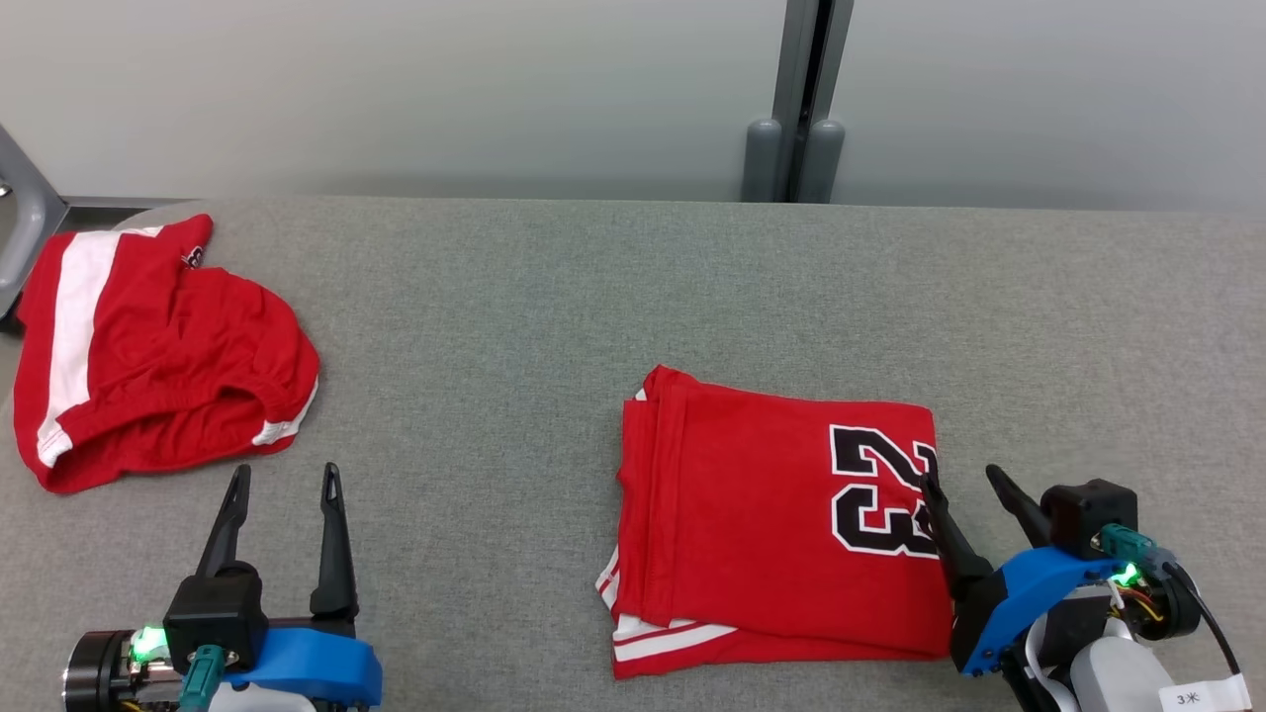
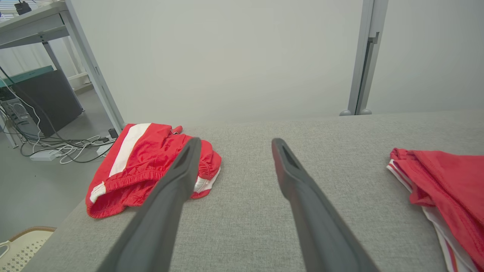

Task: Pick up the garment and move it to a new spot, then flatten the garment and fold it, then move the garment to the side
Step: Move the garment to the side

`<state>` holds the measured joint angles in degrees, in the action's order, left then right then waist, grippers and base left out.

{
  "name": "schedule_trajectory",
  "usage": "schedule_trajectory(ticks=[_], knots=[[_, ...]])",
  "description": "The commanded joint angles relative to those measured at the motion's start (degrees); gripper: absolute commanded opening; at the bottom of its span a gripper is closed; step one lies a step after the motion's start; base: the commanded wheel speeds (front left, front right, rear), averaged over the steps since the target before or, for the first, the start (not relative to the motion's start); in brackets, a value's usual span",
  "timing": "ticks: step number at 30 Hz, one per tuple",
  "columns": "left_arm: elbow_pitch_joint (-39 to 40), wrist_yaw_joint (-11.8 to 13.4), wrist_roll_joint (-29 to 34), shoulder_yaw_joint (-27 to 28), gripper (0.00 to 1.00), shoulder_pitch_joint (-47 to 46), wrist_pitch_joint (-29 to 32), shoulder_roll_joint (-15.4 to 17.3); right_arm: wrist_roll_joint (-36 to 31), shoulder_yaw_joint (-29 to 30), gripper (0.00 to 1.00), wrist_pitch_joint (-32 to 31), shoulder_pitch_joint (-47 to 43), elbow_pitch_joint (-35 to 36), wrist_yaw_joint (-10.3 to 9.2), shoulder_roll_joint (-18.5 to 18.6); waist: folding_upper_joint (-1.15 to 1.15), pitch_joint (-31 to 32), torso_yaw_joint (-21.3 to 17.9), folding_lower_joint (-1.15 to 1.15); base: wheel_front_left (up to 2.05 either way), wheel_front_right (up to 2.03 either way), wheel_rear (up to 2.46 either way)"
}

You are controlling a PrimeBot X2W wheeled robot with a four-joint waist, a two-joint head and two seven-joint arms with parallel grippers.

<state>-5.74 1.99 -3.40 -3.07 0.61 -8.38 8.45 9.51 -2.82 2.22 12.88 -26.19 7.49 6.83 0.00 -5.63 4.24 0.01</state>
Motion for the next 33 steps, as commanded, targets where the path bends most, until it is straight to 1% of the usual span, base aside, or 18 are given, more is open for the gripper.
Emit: schedule_trajectory(ticks=[1, 11, 18, 19, 20, 21, 29, 33], knots=[[-0.2, 0.2, -0.1, -0.3, 1.0, -1.3, -0.4, -0.1, 0.4, -0.1, 1.0, 0.4, 1.3, -1.0, 0.0, 0.2, 0.0, -0.5, 0.5, -0.01, 0.0, 0.0, 0.0], [-2.4, 0.5, -0.5, -1.0, 1.0, -2.8, -1.9, -0.5, 3.6, -2.2, 1.0, 3.5, 4.2, -12.5, 0.0, -1.0, 0.0, -2.1, 1.6, -0.01, 0.0, 0.0, 0.0], [-3.4, 0.7, -0.7, -1.7, 1.0, -3.4, -2.4, -0.4, 5.8, -4.4, 1.0, 4.2, 5.7, -18.8, 0.0, -1.9, 0.0, -2.1, 2.1, -0.01, 0.0, 0.0, 0.0], [-3.6, 0.7, -0.8, -1.8, 1.0, -3.4, -2.4, -0.4, 6.4, -4.8, 0.5, 4.7, 5.9, -19.1, 0.01, -2.0, 0.0, -2.2, 2.2, -0.01, 0.0, 0.0, 0.0], [-3.7, 0.7, -0.9, -1.7, 1.0, -3.4, -2.4, -0.3, 6.8, -5.2, 0.28, 5.0, 6.2, -19.4, 0.01, -2.0, 0.0, -2.2, 2.1, -0.01, 0.0, 0.0, 0.0], [-3.8, 0.8, -1.1, -1.7, 1.0, -3.4, -2.6, -0.3, 7.2, -5.6, 0.0, 5.2, 6.5, -19.7, 0.01, -1.8, 0.0, -2.3, 2.1, -0.01, 0.0, 0.0, 0.0], [-3.5, 1.1, -1.1, -2.1, 1.0, -5.1, -3.5, -0.2, 8.7, -5.6, 0.0, 9.3, 10.7, -19.4, 0.0, 1.8, 0.0, -4.4, 0.6, -0.01, 0.0, 0.0, 0.0], [-2.7, 1.5, -0.5, -2.4, 1.0, -6.9, -3.8, 0.1, 8.9, -4.7, 0.0, 10.0, 12.9, -18.2, -0.01, 5.0, 0.0, -7.1, -1.3, -0.01, 0.0, 0.0, 0.0]])
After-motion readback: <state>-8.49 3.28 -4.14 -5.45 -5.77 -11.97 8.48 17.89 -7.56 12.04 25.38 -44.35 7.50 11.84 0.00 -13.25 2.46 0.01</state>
